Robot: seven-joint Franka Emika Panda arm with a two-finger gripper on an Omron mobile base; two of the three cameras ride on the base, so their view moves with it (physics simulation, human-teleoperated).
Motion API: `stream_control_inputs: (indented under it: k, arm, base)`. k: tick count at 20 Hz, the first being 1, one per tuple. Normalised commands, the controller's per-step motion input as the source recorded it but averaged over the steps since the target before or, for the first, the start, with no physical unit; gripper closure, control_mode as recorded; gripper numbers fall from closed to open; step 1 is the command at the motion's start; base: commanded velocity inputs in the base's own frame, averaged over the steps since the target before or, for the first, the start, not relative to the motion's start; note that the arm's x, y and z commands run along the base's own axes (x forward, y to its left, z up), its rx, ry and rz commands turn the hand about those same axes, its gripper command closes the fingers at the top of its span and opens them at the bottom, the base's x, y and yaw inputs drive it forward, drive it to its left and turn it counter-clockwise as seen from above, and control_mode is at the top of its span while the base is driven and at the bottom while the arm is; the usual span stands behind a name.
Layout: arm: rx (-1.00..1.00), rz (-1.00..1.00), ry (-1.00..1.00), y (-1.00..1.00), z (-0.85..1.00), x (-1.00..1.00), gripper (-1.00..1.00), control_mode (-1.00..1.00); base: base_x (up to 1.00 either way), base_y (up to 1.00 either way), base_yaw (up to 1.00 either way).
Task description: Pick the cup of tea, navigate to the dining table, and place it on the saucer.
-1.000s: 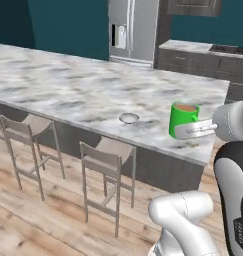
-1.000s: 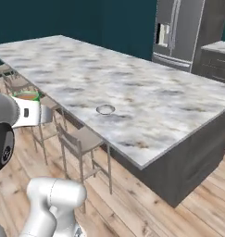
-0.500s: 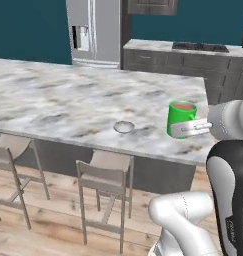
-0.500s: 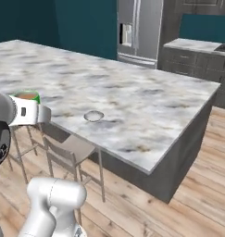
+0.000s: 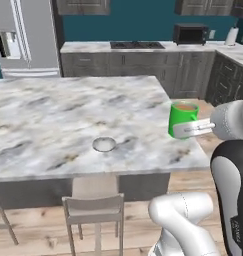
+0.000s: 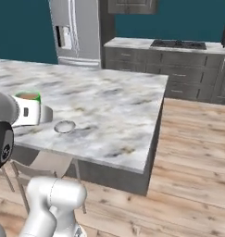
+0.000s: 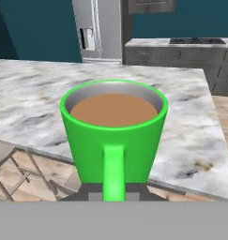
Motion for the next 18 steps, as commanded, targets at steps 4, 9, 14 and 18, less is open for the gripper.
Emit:
stream_control_inputs:
  k: [4,9,14,18]
  arm:
    - [0.00,0.00,0.00,0.00,0.00,0.00,1.00,1.00]
    - [0.00,0.00,0.00,0.00,0.00,0.00,1.00,1.00]
    - [0.00,0.00,0.00,0.00,0.00,0.00,1.00,1.00]
    - [0.00,0.00,0.00,0.00,0.00,0.00,1.00,1.00]
  base:
    - [0.04,0.59,-0.50]
    - [0.30,0.39,-0.35]
    - [0.49,0.16,-0.05]
    - [0.98,-0.14,0.18]
